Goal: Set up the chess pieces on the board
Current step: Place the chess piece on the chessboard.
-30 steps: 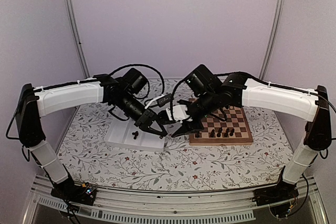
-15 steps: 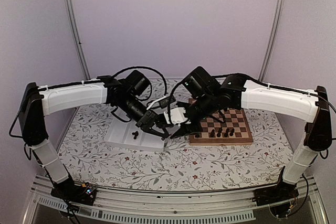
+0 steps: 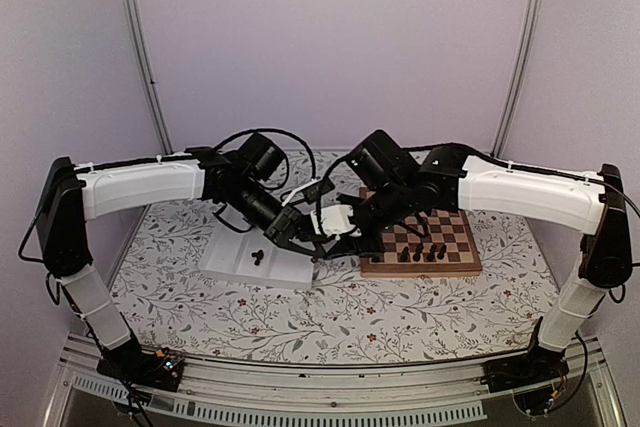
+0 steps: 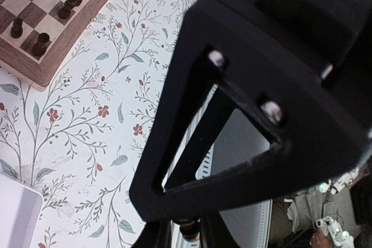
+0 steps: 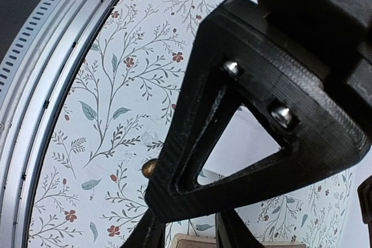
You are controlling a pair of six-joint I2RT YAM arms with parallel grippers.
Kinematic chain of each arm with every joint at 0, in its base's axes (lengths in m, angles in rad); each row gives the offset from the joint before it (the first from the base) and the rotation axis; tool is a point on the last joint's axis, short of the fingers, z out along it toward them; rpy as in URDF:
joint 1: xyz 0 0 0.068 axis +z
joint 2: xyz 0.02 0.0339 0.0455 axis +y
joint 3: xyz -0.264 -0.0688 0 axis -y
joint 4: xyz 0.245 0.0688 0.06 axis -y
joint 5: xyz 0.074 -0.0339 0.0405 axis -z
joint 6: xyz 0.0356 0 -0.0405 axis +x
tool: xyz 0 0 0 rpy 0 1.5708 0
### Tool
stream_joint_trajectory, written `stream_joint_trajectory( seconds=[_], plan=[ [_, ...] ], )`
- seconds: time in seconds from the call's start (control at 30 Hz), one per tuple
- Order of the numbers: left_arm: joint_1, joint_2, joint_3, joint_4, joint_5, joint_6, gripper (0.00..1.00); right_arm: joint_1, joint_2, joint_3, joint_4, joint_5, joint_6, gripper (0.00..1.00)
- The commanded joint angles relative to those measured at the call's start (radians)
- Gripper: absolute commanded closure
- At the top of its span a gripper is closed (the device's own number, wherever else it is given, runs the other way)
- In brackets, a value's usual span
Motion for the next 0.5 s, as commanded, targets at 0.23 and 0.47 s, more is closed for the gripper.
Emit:
stream_joint_trajectory(
  seconds=[0.23, 0.47],
  plan=[
    [0.044, 0.012, -0.076, 0.3, 0.004, -0.183, 0.83, -0.014, 0.01, -0.046, 0.169, -0.064, 0.131, 0.84],
    [0.096, 0.033, -0.139, 0.388, -0.018, -0.292, 0.84, -0.114, 0.065, -0.045, 0.18, -0.167, 0.207, 0.76]
  ],
)
